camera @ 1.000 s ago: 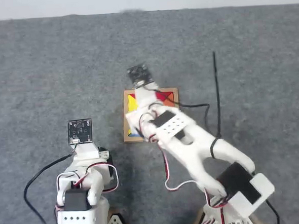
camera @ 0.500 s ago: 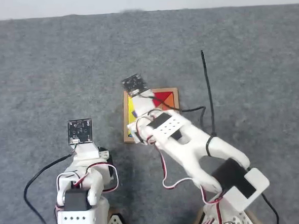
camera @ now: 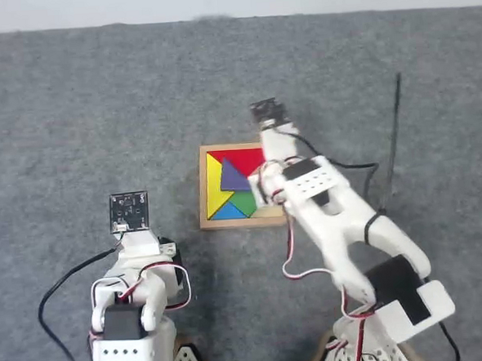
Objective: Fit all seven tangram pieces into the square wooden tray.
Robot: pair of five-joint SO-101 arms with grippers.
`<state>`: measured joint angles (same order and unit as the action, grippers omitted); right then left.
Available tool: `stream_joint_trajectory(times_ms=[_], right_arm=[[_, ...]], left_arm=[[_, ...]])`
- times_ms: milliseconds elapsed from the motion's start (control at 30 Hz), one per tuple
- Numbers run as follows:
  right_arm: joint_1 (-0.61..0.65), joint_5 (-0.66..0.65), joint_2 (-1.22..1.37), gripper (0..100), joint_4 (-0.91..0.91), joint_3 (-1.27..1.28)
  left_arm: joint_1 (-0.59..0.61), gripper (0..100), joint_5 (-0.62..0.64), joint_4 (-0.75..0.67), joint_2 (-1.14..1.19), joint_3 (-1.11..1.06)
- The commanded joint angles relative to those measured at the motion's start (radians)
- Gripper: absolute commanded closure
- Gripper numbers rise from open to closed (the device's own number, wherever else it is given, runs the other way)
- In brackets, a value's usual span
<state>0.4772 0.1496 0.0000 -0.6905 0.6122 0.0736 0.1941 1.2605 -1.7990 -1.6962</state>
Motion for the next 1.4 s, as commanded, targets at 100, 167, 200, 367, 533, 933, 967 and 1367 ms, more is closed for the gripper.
stream_joint_trajectory(times_ms=[100, 167, 200, 367, 533, 933, 967, 1367], right_arm=[[0.077, -0.012, -0.070, 99.2, 0.143, -0.087], [0.099, -0.009, -0.045, 99.2, 0.185, -0.130], [0.104, -0.009, -0.024, 99.2, 0.196, -0.158], [0.102, -0.008, 0.142, 99.2, 0.193, -0.324], [0.162, -0.011, 0.232, 99.2, 0.193, -0.354], [0.183, -0.012, 0.246, 99.2, 0.048, -0.295], [0.183, -0.012, 0.239, 99.2, 0.048, -0.273], [0.166, -0.040, -0.160, 99.2, 0.048, 0.031]], left_arm=[[0.006, 99, -0.011, 0.002, -0.020, 0.013], [0.006, 99, -0.011, 0.002, -0.020, 0.013], [0.006, 99, -0.011, 0.002, -0.020, 0.013], [0.006, 99, -0.011, 0.002, -0.020, 0.013], [0.006, 99, -0.011, 0.002, -0.020, 0.013], [0.006, 99, -0.011, 0.002, -0.020, 0.013], [0.006, 99, -0.011, 0.002, -0.020, 0.013], [0.006, 99, -0.011, 0.002, -0.020, 0.013]])
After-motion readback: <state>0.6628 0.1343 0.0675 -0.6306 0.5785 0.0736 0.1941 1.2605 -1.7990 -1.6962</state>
